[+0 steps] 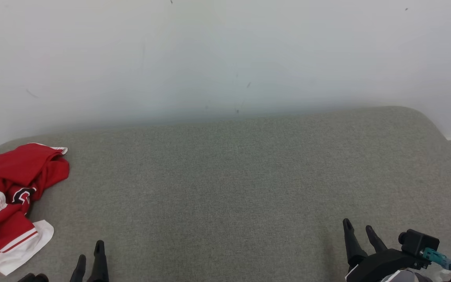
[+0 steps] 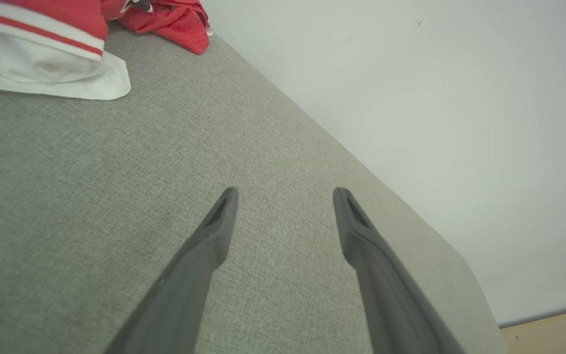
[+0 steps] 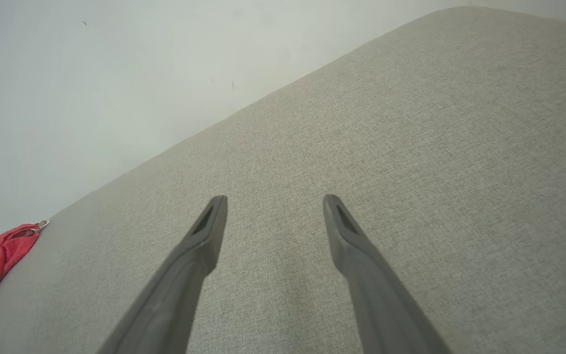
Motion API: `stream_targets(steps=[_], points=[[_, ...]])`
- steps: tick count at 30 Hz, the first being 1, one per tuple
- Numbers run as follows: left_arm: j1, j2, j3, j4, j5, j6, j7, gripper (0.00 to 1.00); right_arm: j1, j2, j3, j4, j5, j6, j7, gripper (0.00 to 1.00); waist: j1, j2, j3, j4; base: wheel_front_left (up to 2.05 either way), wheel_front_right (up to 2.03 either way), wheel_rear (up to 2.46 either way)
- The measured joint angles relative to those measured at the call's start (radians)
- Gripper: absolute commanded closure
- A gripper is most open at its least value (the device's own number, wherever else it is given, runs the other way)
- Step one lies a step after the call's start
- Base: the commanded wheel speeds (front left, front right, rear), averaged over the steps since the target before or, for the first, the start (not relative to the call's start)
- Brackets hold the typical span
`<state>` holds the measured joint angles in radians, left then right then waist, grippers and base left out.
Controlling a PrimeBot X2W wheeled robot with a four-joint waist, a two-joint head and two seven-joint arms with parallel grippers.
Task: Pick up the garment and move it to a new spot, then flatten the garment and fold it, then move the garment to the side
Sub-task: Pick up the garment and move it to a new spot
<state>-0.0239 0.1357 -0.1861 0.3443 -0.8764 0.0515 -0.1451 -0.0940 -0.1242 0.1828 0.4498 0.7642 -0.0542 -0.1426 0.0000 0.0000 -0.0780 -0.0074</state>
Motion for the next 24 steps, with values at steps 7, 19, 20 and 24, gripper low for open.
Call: stream_targets(steps=[7,19,20,24], points=[[0.000,0.021,-0.035,0.000,0.098,0.019,-0.023,0.00,-0.002,0.004,0.010,0.018,-0.118,-0.018,-0.018,0.00,0.0000,0.0000,-0.009,0.009,0.00,0.00,0.00],[-0.006,0.060,-0.102,-0.001,0.285,0.047,-0.051,0.00,-0.019,0.006,0.022,0.041,-0.317,-0.044,-0.044,0.00,0.0000,0.0000,-0.022,0.015,0.00,0.00,0.00],[-0.007,0.063,-0.110,-0.002,0.301,0.049,-0.055,0.00,-0.019,0.006,0.023,0.042,-0.332,-0.049,-0.044,0.00,0.0000,0.0000,-0.023,0.015,0.00,0.00,0.00],[-0.007,0.069,-0.129,-0.003,0.353,0.060,-0.059,0.00,-0.019,0.008,0.028,0.051,-0.392,-0.061,-0.046,0.00,0.0000,0.0000,-0.027,0.015,0.00,0.00,0.00]])
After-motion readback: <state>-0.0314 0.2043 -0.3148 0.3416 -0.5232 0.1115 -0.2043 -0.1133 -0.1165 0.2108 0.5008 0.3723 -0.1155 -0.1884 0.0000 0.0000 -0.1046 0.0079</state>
